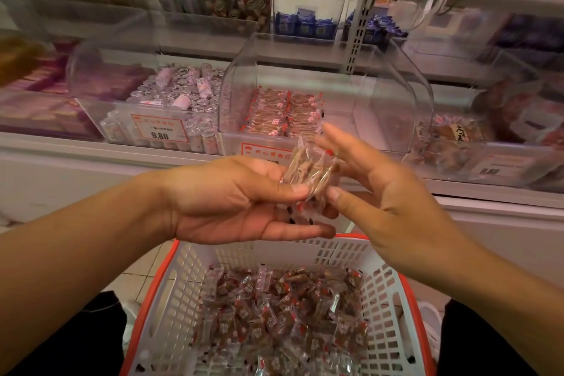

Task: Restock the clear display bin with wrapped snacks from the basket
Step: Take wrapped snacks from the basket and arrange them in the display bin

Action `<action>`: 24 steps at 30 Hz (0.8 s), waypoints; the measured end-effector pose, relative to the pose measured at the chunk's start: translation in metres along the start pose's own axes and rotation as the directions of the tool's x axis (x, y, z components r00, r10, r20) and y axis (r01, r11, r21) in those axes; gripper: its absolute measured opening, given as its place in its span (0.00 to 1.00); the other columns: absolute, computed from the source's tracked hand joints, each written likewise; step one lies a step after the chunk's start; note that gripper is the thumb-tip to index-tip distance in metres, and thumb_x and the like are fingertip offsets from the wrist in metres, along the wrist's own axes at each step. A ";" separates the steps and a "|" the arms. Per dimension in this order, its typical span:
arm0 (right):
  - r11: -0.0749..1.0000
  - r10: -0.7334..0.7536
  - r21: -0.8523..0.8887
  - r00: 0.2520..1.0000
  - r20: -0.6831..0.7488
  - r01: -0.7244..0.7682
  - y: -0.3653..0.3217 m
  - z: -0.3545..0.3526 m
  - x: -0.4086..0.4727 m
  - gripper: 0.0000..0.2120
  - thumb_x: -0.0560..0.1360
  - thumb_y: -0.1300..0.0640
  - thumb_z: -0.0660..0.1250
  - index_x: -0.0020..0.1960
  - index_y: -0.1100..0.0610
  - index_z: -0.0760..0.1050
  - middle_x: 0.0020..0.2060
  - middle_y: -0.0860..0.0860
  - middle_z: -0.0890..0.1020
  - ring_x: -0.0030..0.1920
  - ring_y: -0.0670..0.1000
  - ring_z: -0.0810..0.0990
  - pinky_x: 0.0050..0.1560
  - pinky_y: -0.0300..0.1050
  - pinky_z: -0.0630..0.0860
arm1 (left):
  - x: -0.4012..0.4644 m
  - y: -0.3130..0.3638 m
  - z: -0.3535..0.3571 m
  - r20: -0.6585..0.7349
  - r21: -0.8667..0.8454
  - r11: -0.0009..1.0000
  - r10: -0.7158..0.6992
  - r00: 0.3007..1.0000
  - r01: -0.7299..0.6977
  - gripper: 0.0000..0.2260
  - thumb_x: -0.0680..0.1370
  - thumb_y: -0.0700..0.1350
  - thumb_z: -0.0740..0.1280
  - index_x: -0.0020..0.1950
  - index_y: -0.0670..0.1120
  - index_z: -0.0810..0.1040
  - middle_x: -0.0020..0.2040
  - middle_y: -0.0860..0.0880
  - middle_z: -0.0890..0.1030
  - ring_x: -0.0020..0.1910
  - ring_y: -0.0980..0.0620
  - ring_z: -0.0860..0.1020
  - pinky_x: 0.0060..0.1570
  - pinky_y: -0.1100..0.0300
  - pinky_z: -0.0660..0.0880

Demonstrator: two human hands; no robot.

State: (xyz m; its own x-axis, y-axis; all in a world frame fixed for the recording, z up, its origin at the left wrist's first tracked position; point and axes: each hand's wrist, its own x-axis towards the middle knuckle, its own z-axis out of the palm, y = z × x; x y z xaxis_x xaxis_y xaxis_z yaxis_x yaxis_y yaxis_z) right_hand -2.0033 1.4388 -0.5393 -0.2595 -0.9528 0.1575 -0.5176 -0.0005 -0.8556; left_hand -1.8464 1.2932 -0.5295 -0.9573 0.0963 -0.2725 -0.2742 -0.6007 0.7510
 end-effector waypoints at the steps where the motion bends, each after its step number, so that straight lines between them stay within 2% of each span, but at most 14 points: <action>1: 1.000 -0.023 0.014 0.999 0.024 0.022 0.000 0.001 0.000 0.34 0.79 0.64 0.66 0.77 0.38 0.61 0.70 0.33 0.71 0.70 0.35 0.68 0.71 0.49 0.70 | 0.000 0.000 0.000 -0.011 0.019 1.000 0.006 1.000 -0.006 0.17 0.77 0.36 0.63 0.65 0.34 0.74 0.65 0.34 0.76 0.66 0.37 0.74 0.64 0.50 0.74; 4: 0.993 -0.061 0.102 0.997 0.050 0.056 0.000 0.001 0.001 0.31 0.78 0.69 0.65 0.76 0.47 0.65 0.67 0.37 0.76 0.67 0.37 0.74 0.65 0.37 0.73 | 0.001 -0.003 0.001 -0.078 0.102 0.995 0.028 0.997 -0.020 0.11 0.79 0.39 0.64 0.59 0.39 0.80 0.57 0.37 0.81 0.60 0.41 0.79 0.60 0.51 0.77; 6: 0.990 -0.063 0.129 0.995 0.072 0.053 0.001 0.001 0.001 0.32 0.77 0.71 0.65 0.75 0.48 0.66 0.65 0.38 0.78 0.63 0.39 0.78 0.60 0.33 0.75 | 0.000 -0.004 0.001 -0.121 0.147 0.989 0.035 0.992 -0.017 0.11 0.78 0.41 0.63 0.57 0.40 0.81 0.54 0.38 0.82 0.57 0.43 0.81 0.55 0.53 0.79; 9: 0.994 -0.069 0.088 0.992 0.103 0.060 0.001 -0.001 0.004 0.34 0.76 0.69 0.67 0.75 0.43 0.65 0.63 0.38 0.78 0.58 0.45 0.82 0.57 0.38 0.79 | -0.001 -0.004 -0.001 -0.112 0.211 0.978 0.027 0.993 -0.003 0.12 0.78 0.44 0.64 0.58 0.40 0.80 0.54 0.39 0.81 0.53 0.45 0.82 0.50 0.56 0.81; 11: 0.997 -0.061 0.056 0.990 0.130 0.054 0.000 -0.003 0.006 0.34 0.75 0.68 0.69 0.74 0.42 0.66 0.61 0.42 0.79 0.54 0.50 0.83 0.54 0.45 0.81 | -0.002 -0.004 -0.001 -0.107 0.255 0.967 0.020 0.994 0.007 0.13 0.78 0.47 0.64 0.57 0.41 0.80 0.52 0.40 0.81 0.51 0.47 0.81 0.47 0.56 0.80; 14: 0.997 -0.072 0.012 0.990 0.125 0.071 -0.002 -0.001 0.008 0.30 0.74 0.65 0.72 0.71 0.45 0.69 0.60 0.47 0.78 0.57 0.49 0.81 0.57 0.48 0.79 | 0.000 -0.002 0.001 -0.174 0.290 0.957 0.054 0.983 -0.001 0.24 0.79 0.58 0.61 0.62 0.40 0.78 0.50 0.42 0.80 0.47 0.48 0.80 0.42 0.57 0.79; 16: 0.995 -0.088 0.042 0.995 0.051 0.086 -0.004 0.001 0.009 0.25 0.74 0.64 0.72 0.68 0.47 0.72 0.59 0.49 0.78 0.59 0.48 0.80 0.60 0.48 0.78 | 0.003 -0.001 0.003 -0.273 0.247 0.966 0.143 0.951 -0.074 0.30 0.79 0.64 0.55 0.63 0.41 0.77 0.49 0.42 0.80 0.42 0.49 0.78 0.39 0.57 0.78; 19: 0.991 -0.092 0.093 0.994 -0.051 0.097 -0.005 0.006 0.010 0.22 0.76 0.65 0.70 0.65 0.49 0.72 0.59 0.51 0.78 0.59 0.47 0.80 0.62 0.48 0.77 | 0.012 -0.008 0.013 -0.423 0.157 0.950 0.312 0.851 -0.271 0.29 0.80 0.64 0.53 0.61 0.41 0.78 0.46 0.42 0.80 0.37 0.50 0.76 0.36 0.57 0.76; 22: 0.994 -0.103 0.039 0.994 -0.037 0.104 -0.005 0.013 0.010 0.22 0.78 0.64 0.68 0.67 0.49 0.69 0.58 0.47 0.79 0.60 0.47 0.79 0.62 0.52 0.76 | 0.021 -0.021 0.026 -0.457 0.128 0.920 0.387 0.801 -0.372 0.27 0.81 0.62 0.53 0.61 0.42 0.77 0.52 0.41 0.83 0.42 0.50 0.78 0.41 0.56 0.75; 24: 0.994 -0.109 -0.010 0.994 0.003 0.109 -0.005 0.014 0.009 0.23 0.79 0.62 0.67 0.69 0.48 0.66 0.58 0.43 0.79 0.60 0.44 0.79 0.61 0.50 0.76 | 0.024 -0.023 0.031 -0.495 0.172 0.903 0.425 0.758 -0.394 0.22 0.82 0.58 0.54 0.63 0.44 0.75 0.55 0.40 0.83 0.46 0.50 0.79 0.43 0.55 0.73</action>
State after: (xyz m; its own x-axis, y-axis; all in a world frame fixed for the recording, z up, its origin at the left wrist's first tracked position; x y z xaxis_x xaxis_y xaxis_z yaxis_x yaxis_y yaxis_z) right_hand -1.9916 1.4257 -0.5400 -0.1990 -0.9479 0.2488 -0.5507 -0.1018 -0.8285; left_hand -1.8657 1.3344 -0.5348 -0.7965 -0.5754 -0.1855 0.1139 -0.4441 0.8887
